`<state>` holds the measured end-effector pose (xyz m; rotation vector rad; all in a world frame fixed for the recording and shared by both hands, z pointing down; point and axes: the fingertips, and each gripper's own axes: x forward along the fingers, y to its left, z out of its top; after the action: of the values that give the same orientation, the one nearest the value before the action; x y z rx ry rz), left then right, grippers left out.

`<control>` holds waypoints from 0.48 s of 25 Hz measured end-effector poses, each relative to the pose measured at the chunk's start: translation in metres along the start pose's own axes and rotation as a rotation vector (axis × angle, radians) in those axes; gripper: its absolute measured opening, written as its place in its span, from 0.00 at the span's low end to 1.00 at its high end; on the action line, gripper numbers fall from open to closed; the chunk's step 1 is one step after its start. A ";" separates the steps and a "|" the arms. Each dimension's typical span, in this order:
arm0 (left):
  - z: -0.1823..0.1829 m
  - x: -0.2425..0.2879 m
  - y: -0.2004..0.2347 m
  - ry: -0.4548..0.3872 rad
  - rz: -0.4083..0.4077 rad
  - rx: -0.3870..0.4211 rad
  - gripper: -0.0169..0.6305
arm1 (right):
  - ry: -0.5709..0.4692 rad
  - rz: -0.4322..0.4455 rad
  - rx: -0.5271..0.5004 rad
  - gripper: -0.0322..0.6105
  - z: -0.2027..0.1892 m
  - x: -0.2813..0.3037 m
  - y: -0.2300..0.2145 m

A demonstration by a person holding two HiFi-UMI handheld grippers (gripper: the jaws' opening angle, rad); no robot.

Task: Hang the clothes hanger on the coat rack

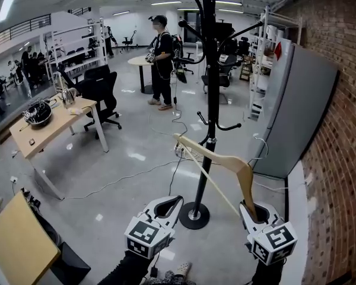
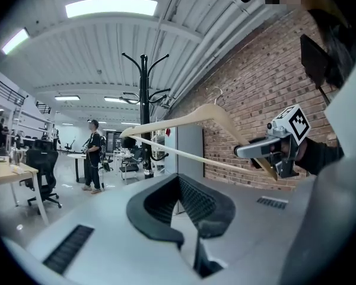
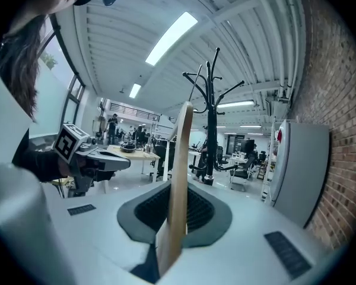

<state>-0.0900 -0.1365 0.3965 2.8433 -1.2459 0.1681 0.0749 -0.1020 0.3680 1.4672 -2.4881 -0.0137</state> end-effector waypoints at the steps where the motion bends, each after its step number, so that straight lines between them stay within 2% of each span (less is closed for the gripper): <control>1: 0.004 0.010 0.005 -0.008 -0.001 0.003 0.04 | 0.002 0.000 0.005 0.12 0.002 0.008 -0.008; 12: 0.023 0.094 0.071 -0.045 0.023 0.004 0.04 | -0.006 0.029 -0.036 0.12 0.024 0.098 -0.070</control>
<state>-0.0768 -0.2555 0.3831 2.8523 -1.2884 0.1081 0.0848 -0.2241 0.3555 1.4187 -2.5005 -0.0575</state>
